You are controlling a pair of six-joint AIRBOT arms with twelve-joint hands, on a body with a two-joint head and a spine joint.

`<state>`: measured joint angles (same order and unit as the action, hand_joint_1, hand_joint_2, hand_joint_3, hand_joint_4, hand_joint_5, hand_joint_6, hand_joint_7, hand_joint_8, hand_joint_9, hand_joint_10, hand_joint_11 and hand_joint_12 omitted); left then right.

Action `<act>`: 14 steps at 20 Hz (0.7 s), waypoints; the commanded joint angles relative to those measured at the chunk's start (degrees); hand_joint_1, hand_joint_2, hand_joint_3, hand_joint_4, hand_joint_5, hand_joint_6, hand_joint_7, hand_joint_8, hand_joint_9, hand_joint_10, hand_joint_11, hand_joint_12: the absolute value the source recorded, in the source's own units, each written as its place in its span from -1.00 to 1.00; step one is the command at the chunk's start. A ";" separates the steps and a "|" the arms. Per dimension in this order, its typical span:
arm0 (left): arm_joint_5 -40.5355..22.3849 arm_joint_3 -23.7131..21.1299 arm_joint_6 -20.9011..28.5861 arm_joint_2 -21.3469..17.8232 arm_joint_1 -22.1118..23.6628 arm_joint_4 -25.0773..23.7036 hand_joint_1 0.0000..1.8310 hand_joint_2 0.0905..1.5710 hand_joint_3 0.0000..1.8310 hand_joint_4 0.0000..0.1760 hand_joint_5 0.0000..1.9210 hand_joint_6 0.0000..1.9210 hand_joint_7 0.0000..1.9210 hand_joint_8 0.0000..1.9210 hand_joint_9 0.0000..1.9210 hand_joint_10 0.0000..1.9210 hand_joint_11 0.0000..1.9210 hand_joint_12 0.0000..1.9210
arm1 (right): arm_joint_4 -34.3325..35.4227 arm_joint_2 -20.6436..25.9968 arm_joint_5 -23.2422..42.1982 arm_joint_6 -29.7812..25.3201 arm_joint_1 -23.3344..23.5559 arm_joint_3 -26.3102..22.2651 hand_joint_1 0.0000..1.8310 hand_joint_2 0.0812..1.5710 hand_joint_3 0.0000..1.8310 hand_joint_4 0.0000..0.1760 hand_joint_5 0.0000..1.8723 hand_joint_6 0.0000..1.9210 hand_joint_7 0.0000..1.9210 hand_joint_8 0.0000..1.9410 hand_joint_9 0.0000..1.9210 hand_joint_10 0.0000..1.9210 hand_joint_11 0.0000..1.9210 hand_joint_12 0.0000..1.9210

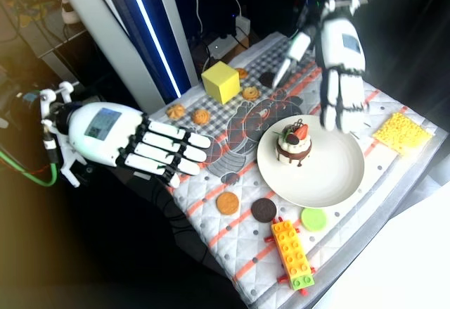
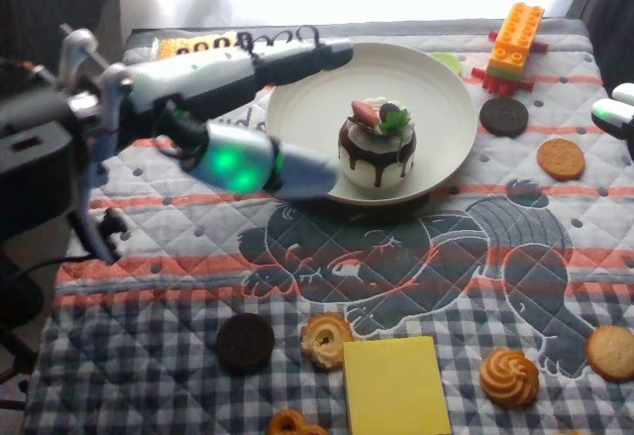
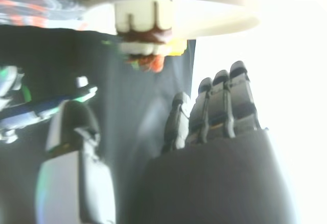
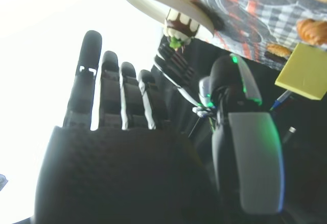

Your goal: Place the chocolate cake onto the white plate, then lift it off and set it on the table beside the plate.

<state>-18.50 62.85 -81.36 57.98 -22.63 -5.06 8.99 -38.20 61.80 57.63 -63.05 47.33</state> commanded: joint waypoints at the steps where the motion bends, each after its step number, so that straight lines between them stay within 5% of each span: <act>1: -8.56 -0.88 0.20 -1.63 -0.01 0.09 -0.24 0.33 -0.98 0.87 -1.00 -1.00 -1.00 -1.00 -1.00 -1.00 -1.00 -1.00 | 0.24 0.39 6.95 -0.27 0.95 0.25 -0.42 0.59 -0.99 -1.00 -1.00 -1.00 -0.97 -1.00 -1.00 -0.44 -1.00 0.58; 3: -11.33 -4.28 0.20 -5.56 -2.62 -0.35 -0.16 0.36 -0.98 0.63 -1.00 -1.00 -1.00 -1.00 -1.00 -1.00 -0.99 -1.00 | -0.10 0.24 6.97 -0.38 2.05 0.56 -0.39 0.58 -1.00 -1.00 -1.00 -1.00 -0.98 -0.99 -1.00 -0.53 -1.00 0.50; 4: -12.27 -5.46 0.32 -7.01 -3.99 -0.30 -0.14 0.43 -0.99 0.20 -0.99 -0.99 -1.00 -1.00 -1.00 -1.00 -1.00 -0.71 | -0.25 -0.03 6.94 -0.46 2.76 0.88 -0.33 0.57 -1.00 -1.00 -0.98 -0.99 -0.94 -0.98 -1.00 -0.47 -1.00 0.58; 6: -13.53 -7.34 0.38 -8.72 -6.41 -0.29 -0.27 0.50 -0.99 0.07 -0.96 -0.99 -0.99 -1.00 -0.97 -0.99 -1.00 -0.56 | -0.46 -0.88 6.55 -1.53 4.24 1.89 -0.26 0.57 -1.00 -1.00 -0.96 -0.98 -0.93 -0.99 -1.00 -0.54 -1.00 0.49; 8: -14.35 -8.53 0.80 -9.94 -8.13 -0.19 -0.26 0.52 -1.00 -0.52 -0.91 -0.98 -0.89 -0.98 -0.88 -0.95 -1.00 -0.15 | -1.04 -1.79 5.28 -2.10 6.39 2.96 -0.24 0.60 -0.99 -1.00 -1.00 -1.00 -0.91 -0.98 -1.00 -0.55 -1.00 0.65; 9: -14.68 -8.80 1.39 -10.36 -8.67 -0.19 -0.23 0.51 -1.00 -0.65 -0.90 -0.99 -0.86 -0.98 -0.85 -0.94 -1.00 -0.03 | -1.36 -2.22 4.54 -2.17 7.42 3.34 -0.25 0.60 -1.00 -0.89 -1.00 -1.00 -0.89 -0.98 -1.00 -0.47 -1.00 0.69; 10: -15.26 -9.11 2.32 -10.89 -9.40 -0.19 -0.28 0.55 -1.00 -0.73 -0.90 -0.99 -0.87 -0.99 -0.87 -0.95 -1.00 -0.14 | -2.16 -2.98 3.22 -2.27 8.99 3.91 -0.21 0.59 -1.00 -0.77 -1.00 -1.00 -0.89 -0.98 -1.00 -0.53 -1.00 0.69; 11: -15.63 -9.29 3.12 -11.25 -10.01 -0.23 -0.37 0.57 -1.00 -0.88 -0.89 -0.99 -0.86 -1.00 -0.86 -0.95 -1.00 -0.08 | -2.81 -3.78 1.69 -2.27 10.51 4.46 -0.22 0.60 -1.00 -0.88 -1.00 -1.00 -0.95 -1.00 -1.00 -0.73 -1.00 0.52; 12: -15.76 -9.49 3.31 -11.48 -10.52 -0.24 -0.44 0.57 -1.00 -0.80 -0.90 -1.00 -0.87 -1.00 -0.86 -0.95 -1.00 -0.03 | -3.72 -4.98 -0.15 -2.28 12.50 5.29 -0.22 0.60 -1.00 -1.00 -1.00 -1.00 -0.99 -1.00 -1.00 -0.86 -1.00 0.41; 14: -15.25 -9.87 3.31 -11.81 -11.67 -0.34 -0.39 0.56 -1.00 -0.74 -0.89 -0.99 -0.89 -1.00 -0.91 -0.98 -1.00 -0.24 | -5.97 -7.82 -4.33 -2.28 17.26 7.31 -0.24 0.58 -1.00 -1.00 -1.00 -1.00 -0.99 -1.00 -1.00 -0.87 -1.00 0.37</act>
<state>-27.73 53.15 -78.37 46.65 -34.65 -5.78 2.76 -46.65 51.90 55.51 -45.67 54.76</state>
